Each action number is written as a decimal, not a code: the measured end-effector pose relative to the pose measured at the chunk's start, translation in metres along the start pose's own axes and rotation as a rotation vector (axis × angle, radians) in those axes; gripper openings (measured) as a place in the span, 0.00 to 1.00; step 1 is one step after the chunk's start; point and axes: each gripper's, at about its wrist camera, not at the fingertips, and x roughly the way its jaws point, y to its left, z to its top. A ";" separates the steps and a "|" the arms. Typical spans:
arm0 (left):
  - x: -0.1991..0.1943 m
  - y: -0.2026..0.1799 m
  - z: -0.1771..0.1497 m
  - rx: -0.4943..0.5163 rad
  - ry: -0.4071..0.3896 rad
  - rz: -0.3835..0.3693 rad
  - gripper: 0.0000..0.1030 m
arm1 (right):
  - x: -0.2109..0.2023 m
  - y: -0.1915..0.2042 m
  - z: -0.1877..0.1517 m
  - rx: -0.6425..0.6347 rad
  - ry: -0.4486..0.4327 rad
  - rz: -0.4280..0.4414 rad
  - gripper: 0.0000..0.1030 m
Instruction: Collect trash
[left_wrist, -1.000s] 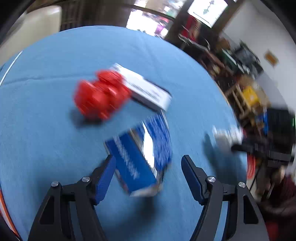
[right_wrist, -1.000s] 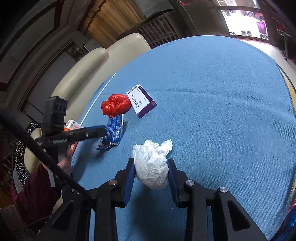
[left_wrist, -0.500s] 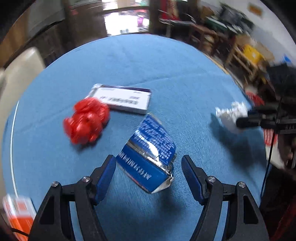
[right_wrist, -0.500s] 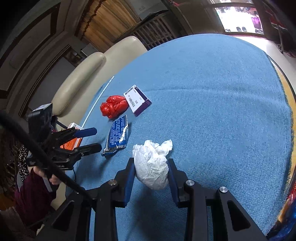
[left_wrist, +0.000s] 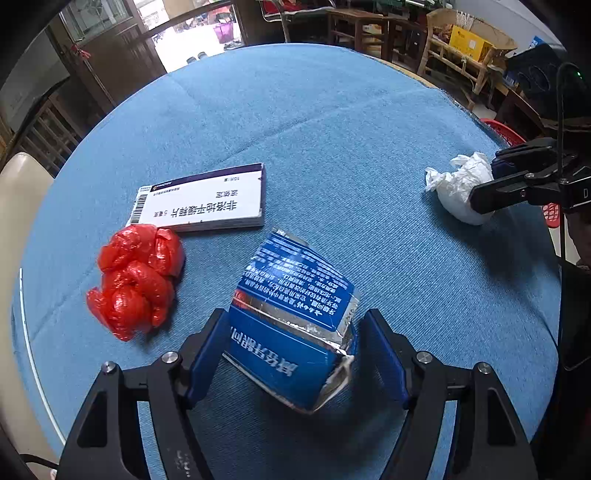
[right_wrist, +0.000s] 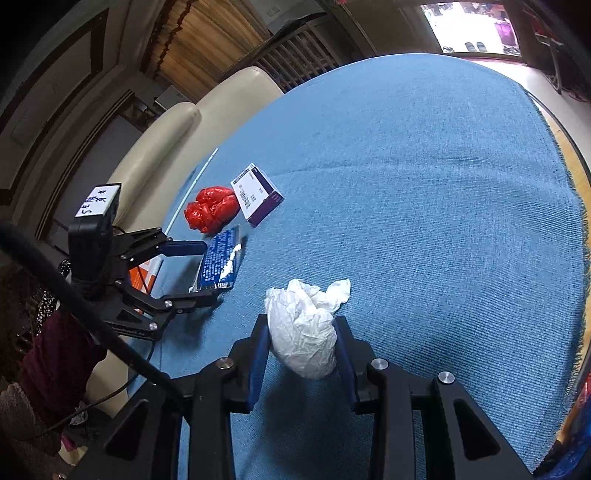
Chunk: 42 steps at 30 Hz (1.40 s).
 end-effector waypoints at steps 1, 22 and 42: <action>0.000 -0.001 0.000 -0.008 -0.011 0.000 0.73 | 0.001 0.000 0.000 0.001 0.002 0.001 0.35; -0.041 -0.024 -0.049 -0.298 -0.108 0.025 0.31 | -0.027 0.020 -0.012 -0.027 -0.039 0.017 0.35; -0.041 -0.017 -0.037 -0.416 -0.040 -0.015 0.78 | -0.041 0.006 -0.021 -0.003 -0.046 0.026 0.35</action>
